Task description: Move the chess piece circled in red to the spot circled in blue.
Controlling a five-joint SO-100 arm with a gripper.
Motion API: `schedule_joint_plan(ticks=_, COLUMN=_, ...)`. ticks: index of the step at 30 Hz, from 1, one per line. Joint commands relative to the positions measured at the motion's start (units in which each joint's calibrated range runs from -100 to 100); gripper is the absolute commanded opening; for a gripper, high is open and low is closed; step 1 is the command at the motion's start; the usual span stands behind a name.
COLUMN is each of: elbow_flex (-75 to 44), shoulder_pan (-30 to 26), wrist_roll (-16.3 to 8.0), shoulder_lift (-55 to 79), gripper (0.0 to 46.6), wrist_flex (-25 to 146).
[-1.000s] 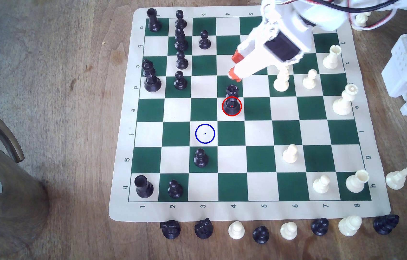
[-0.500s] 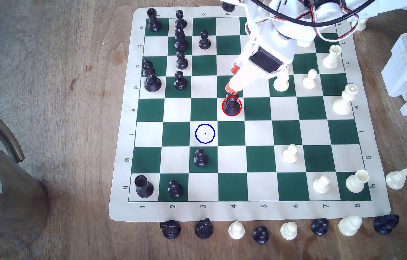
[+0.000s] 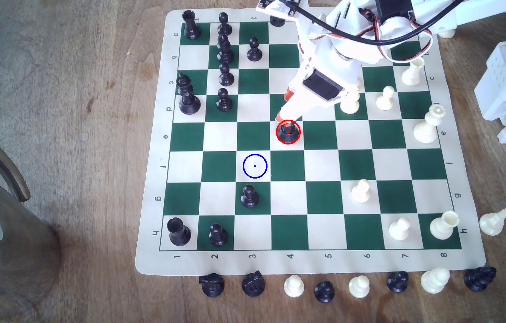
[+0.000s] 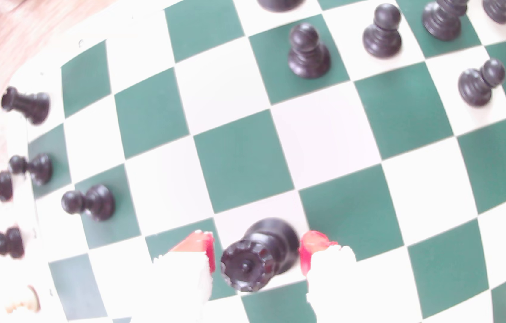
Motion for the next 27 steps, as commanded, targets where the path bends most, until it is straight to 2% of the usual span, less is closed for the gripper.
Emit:
schedule_joint_plan(ticks=1, elbow_flex=-0.8, shoulder_pan=-0.7, wrist_roll=-0.1, shoulder_lift=-1.3, gripper=14.1, wrist_flex=-0.2)
schedule_joint_plan(ticks=21, elbow_flex=-0.9, shoulder_pan=-2.1, wrist_roll=-0.1, shoulder_lift=-1.0, gripper=11.8, wrist_flex=0.1)
schedule_joint_plan(ticks=24, elbow_flex=-0.8, shoulder_pan=-2.1, wrist_roll=-0.1, shoulder_lift=-0.9, gripper=7.7, wrist_flex=-0.3)
schedule_joint_plan(ticks=25, elbow_flex=-0.8, shoulder_pan=-2.1, wrist_roll=-0.1, shoulder_lift=-0.9, gripper=5.4, wrist_flex=-0.3)
schedule_joint_plan(ticks=26, elbow_flex=-0.8, shoulder_pan=-2.1, wrist_roll=-0.1, shoulder_lift=-0.9, gripper=0.5, wrist_flex=-0.4)
schedule_joint_plan(ticks=27, elbow_flex=-0.8, shoulder_pan=-2.2, wrist_roll=-0.1, shoulder_lift=-1.0, gripper=0.2, wrist_flex=-0.5)
